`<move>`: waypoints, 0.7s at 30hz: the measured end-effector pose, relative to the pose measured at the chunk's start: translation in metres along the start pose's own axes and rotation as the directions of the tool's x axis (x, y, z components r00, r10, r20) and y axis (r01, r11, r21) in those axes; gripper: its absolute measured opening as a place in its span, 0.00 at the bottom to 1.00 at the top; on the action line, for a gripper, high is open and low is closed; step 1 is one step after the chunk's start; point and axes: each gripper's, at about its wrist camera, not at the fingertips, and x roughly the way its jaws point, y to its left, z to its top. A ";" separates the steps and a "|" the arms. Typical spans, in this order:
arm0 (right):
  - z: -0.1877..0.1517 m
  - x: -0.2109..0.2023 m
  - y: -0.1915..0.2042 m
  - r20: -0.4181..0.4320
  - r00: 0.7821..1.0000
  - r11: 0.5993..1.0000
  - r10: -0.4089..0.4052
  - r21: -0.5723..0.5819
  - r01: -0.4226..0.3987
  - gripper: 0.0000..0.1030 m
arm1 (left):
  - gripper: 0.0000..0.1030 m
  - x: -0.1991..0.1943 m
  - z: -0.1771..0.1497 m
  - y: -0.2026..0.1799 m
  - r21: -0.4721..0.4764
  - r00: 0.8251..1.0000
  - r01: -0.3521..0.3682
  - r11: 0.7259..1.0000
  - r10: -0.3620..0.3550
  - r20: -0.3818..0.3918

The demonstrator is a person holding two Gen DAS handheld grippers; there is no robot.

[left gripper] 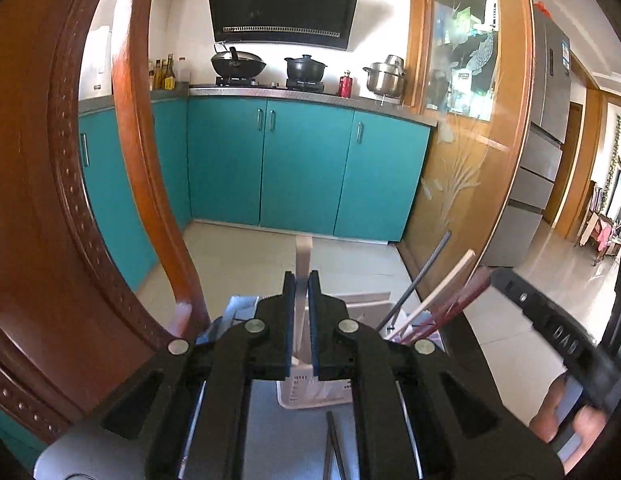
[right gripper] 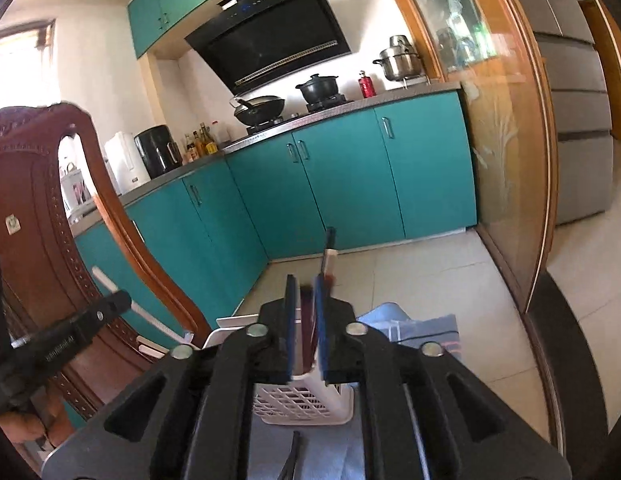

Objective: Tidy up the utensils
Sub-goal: 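Lift both chopsticks over the white holder and open both tools to release them, then bring both open tools down to the last dark brown and black chopsticks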

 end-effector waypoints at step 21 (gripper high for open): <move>-0.130 0.085 -0.011 -0.567 0.822 0.995 -0.056 0.039 0.095 0.34 | 0.29 -0.017 -0.127 0.042 -0.166 0.973 -0.019 0.986 -0.020 -0.231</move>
